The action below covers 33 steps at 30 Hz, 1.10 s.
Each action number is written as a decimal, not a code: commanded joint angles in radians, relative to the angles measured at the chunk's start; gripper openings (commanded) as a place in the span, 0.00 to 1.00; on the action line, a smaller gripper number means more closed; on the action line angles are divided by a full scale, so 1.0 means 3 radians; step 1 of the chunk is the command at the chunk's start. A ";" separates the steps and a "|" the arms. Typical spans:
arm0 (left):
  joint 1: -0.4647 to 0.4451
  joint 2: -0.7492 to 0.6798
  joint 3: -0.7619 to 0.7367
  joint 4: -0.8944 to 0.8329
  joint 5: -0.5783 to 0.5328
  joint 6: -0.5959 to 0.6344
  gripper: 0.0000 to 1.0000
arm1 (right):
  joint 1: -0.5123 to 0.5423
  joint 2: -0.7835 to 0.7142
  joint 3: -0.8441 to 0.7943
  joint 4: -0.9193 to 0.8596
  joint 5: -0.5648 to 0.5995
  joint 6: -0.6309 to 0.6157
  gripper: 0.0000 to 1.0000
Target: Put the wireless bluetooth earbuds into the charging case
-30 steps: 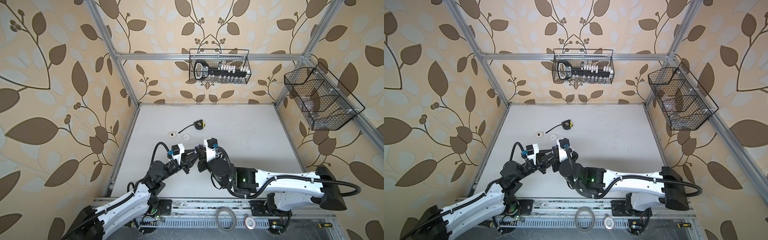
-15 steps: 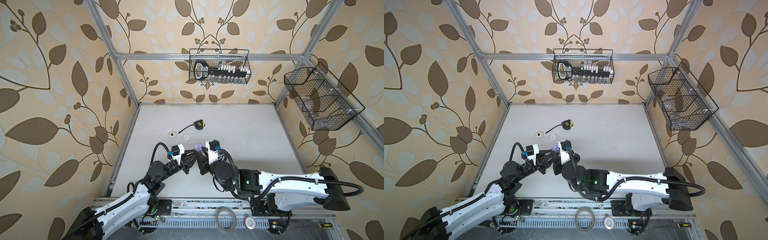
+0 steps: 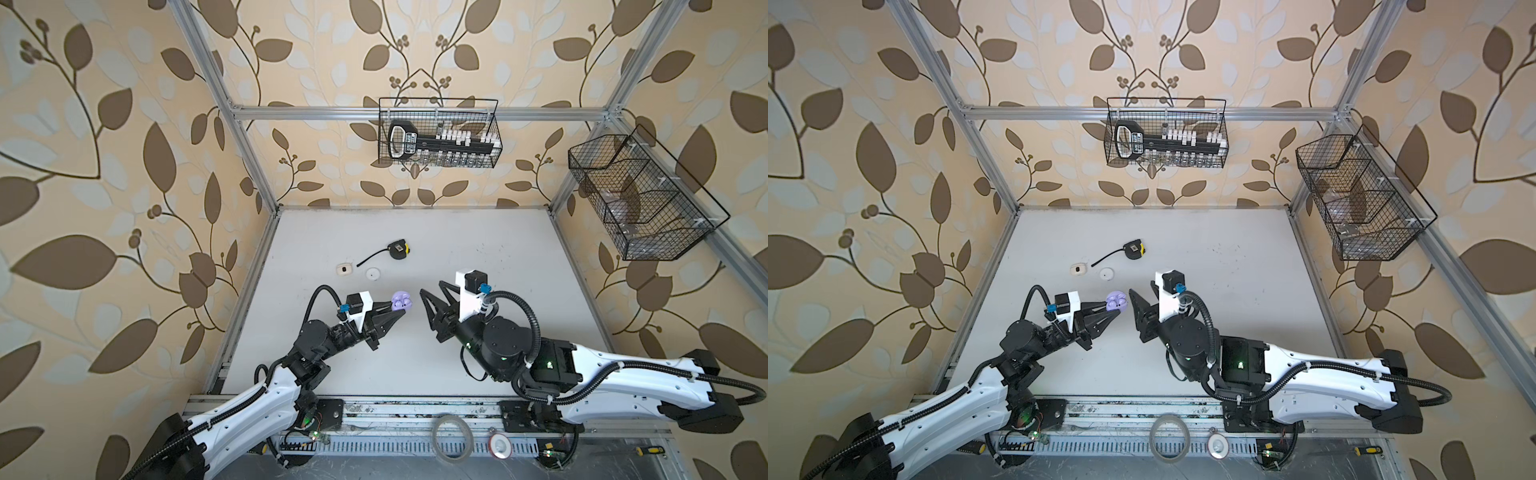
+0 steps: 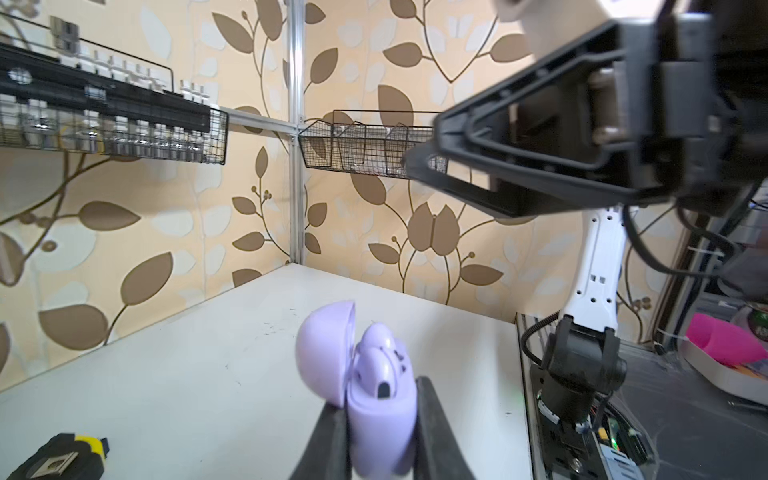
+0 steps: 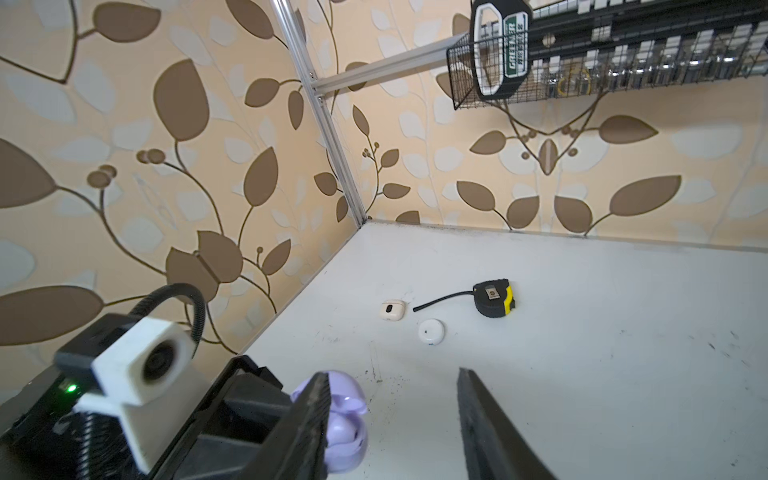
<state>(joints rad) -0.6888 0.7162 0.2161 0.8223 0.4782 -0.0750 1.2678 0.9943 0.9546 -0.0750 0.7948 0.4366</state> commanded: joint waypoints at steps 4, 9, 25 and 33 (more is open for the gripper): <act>-0.0026 0.0014 0.0201 -0.0160 0.0563 0.0383 0.00 | -0.0772 0.0096 0.0090 -0.0663 -0.1127 0.0365 0.43; -0.0026 0.0046 0.0206 -0.0219 0.0773 0.0522 0.00 | -0.0872 0.0255 0.0093 -0.0607 -0.1458 0.0312 0.42; -0.0031 0.0098 0.0230 -0.0254 0.0771 0.0567 0.00 | -0.0747 0.0590 0.0046 -0.0221 -0.2028 0.0246 0.39; -0.0031 0.0080 0.0243 -0.0336 0.0615 0.0571 0.00 | -0.0566 0.0506 0.0002 -0.0202 -0.1920 0.0205 0.39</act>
<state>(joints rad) -0.6888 0.7509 0.2344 0.6968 0.6949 0.0776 1.0889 1.1679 0.9668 -0.1368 0.2127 0.5079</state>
